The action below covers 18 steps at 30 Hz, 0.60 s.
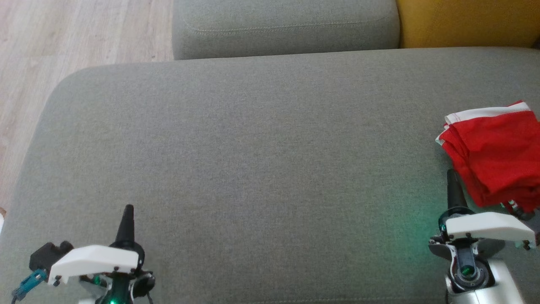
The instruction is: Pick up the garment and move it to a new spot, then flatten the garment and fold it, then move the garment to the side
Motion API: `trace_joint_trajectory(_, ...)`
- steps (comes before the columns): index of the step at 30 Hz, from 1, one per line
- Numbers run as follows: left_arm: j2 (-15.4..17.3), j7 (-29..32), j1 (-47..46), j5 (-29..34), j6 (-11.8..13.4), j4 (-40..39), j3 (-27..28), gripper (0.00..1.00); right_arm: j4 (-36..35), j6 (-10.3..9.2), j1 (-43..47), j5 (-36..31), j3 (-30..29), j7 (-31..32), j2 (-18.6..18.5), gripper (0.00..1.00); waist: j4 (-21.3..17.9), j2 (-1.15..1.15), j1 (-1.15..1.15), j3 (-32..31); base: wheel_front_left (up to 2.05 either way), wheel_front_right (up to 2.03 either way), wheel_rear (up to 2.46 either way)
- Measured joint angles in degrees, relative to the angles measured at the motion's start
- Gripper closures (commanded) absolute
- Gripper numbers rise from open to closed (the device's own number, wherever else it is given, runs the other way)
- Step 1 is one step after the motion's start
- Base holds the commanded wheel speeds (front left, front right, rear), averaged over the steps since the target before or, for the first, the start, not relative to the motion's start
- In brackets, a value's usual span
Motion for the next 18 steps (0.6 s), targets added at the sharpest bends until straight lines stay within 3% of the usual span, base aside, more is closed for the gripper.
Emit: trace_joint_trajectory(18,0.01,2.94,-0.41,-11.1,-1.52,-0.87,1.52,1.0,-3.1,0.0,1.17,11.59,-2.04,2.86,0.09,1.0,0.16,0.0,0.0,-0.29,0.0,0.0,0.0)
